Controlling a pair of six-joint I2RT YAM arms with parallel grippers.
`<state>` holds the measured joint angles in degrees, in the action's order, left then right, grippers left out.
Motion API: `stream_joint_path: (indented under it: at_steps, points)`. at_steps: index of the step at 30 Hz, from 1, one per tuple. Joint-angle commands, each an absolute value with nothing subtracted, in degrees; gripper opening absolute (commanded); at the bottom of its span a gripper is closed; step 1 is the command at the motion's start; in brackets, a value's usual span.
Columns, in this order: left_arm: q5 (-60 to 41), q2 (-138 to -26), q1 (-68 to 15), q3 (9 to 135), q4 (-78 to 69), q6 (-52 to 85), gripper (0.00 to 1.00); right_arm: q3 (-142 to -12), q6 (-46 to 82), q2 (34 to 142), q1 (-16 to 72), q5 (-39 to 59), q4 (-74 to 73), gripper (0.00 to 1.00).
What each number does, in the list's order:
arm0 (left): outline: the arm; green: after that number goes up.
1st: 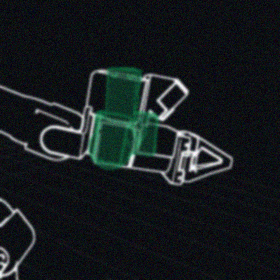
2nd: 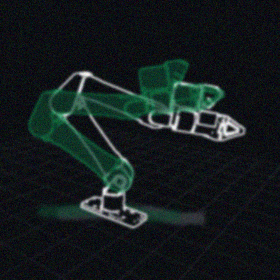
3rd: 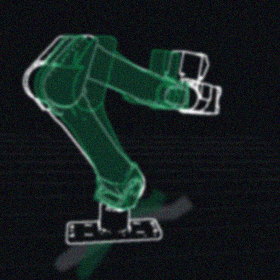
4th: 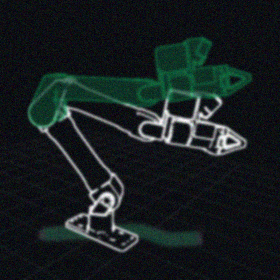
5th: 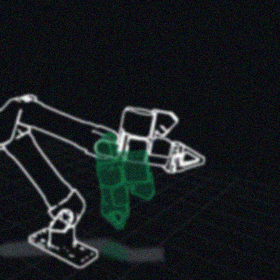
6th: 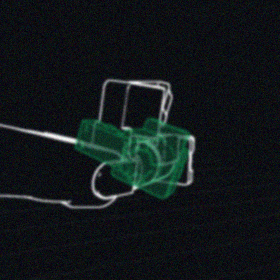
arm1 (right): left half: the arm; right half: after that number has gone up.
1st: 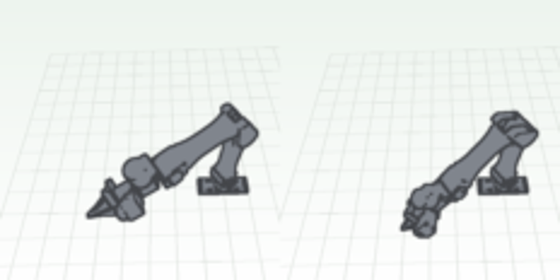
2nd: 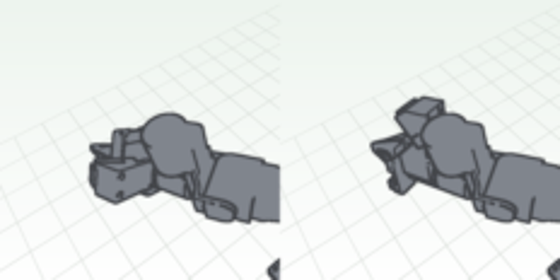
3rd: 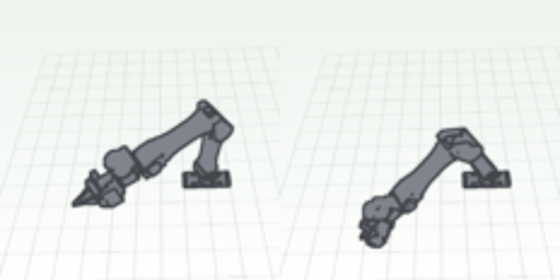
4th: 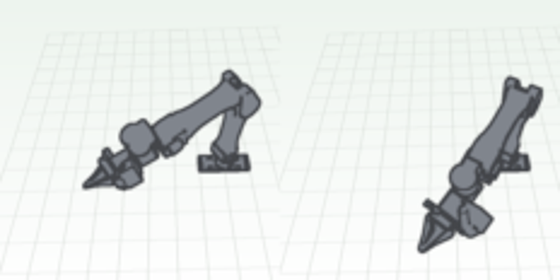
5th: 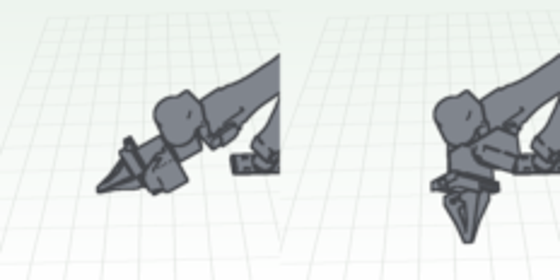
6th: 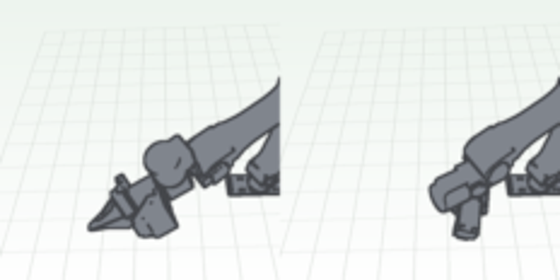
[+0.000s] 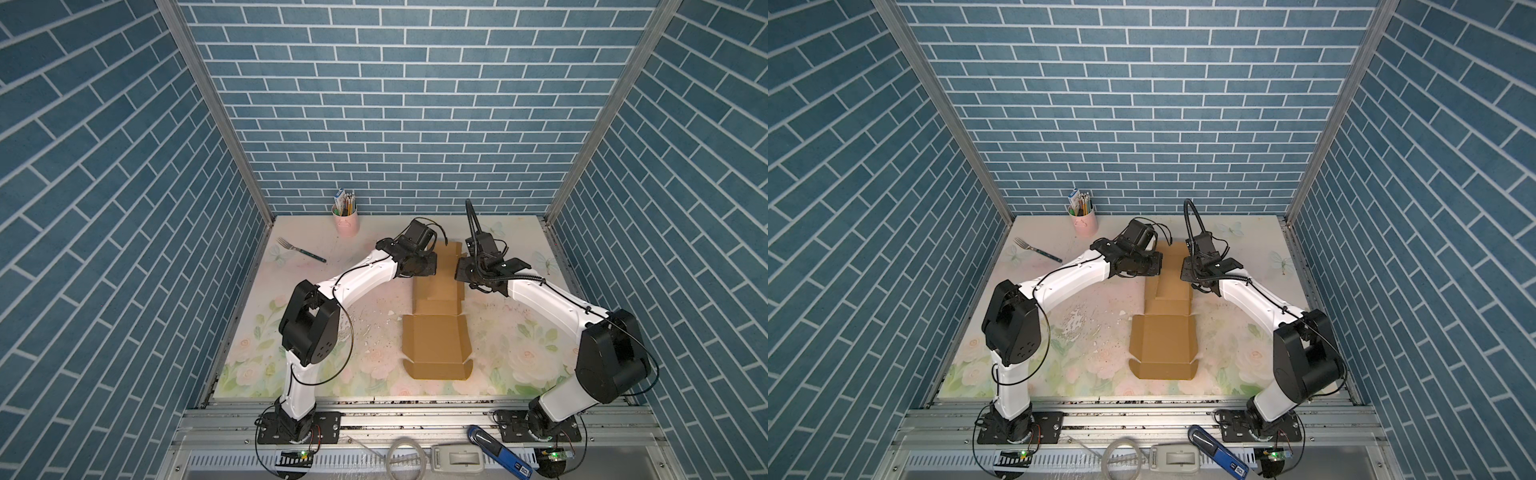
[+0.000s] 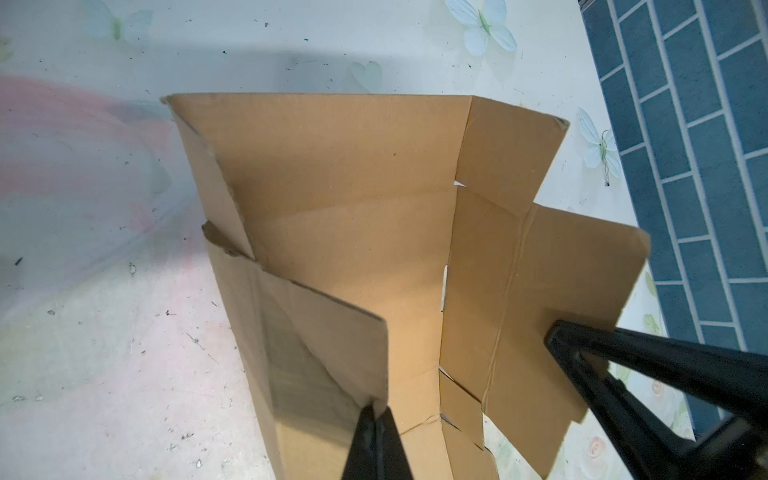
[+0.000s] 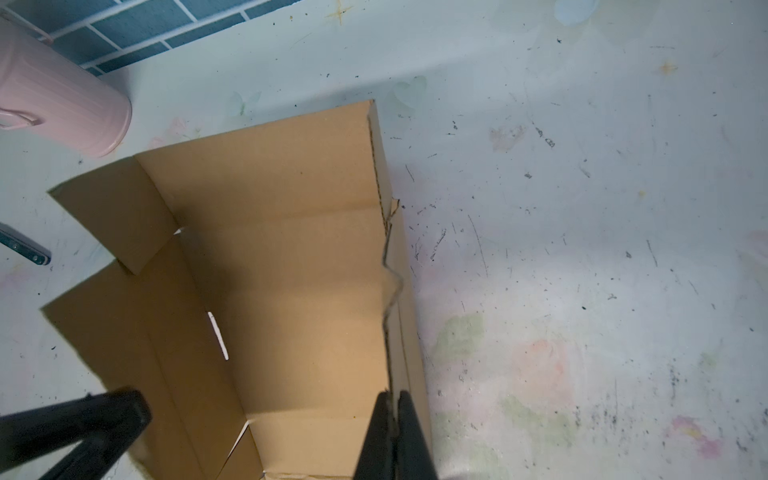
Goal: Fold the paper box
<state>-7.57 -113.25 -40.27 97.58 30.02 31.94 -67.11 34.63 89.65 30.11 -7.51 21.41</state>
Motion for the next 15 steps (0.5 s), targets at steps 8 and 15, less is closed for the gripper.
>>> stream_joint_path:
  at_steps: [8, 15]
  points:
    - [-9.33, -107.03, -40.98, 91.74, 29.99, 28.49, 0.20, -60.86, 29.37, 81.35, 30.14, -8.71, 12.48, 0.00]
    - [-7.82, -100.09, -37.21, 87.24, 31.68, 25.27, 0.39, -58.24, 25.97, 79.41, 28.99, -7.61, 9.47, 0.00]
